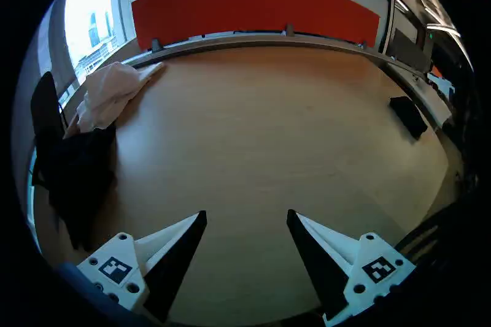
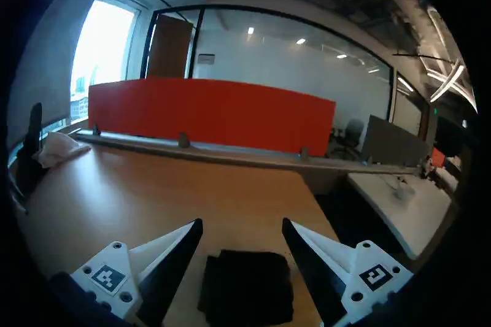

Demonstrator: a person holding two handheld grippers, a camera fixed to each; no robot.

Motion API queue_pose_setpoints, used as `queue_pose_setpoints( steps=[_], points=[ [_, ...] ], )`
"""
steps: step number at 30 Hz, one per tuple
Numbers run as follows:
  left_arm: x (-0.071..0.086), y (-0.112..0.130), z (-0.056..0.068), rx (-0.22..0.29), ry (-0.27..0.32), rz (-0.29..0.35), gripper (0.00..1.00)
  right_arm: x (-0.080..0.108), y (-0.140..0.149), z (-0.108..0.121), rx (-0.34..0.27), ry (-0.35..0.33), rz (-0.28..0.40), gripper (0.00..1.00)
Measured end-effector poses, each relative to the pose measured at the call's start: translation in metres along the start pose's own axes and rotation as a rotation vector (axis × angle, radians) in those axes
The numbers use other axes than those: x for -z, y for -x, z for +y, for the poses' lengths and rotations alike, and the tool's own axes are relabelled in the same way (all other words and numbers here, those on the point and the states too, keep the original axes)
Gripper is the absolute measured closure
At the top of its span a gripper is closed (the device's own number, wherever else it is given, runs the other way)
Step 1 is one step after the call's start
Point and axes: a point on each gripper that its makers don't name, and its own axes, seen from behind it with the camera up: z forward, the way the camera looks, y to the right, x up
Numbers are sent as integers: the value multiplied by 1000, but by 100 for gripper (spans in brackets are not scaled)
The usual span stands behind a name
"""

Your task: Fold towel

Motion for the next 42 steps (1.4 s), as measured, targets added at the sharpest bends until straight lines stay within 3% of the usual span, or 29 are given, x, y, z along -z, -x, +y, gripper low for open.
queue_pose_setpoints(
  steps=[6,17,26,42],
  points=[
    [-1,-3,1,2,0,8,3,-2,-29,-4,3,22,90,0],
    [1,-24,-7,20,-10,83,3,-2,-59,-30,-24,7,139,0],
    [5,-64,-20,28,-29,197,3,-3,-84,-61,-65,-10,177,0],
    [10,-144,-42,59,-36,384,3,-7,-115,-138,-97,-68,229,0]
  ],
)
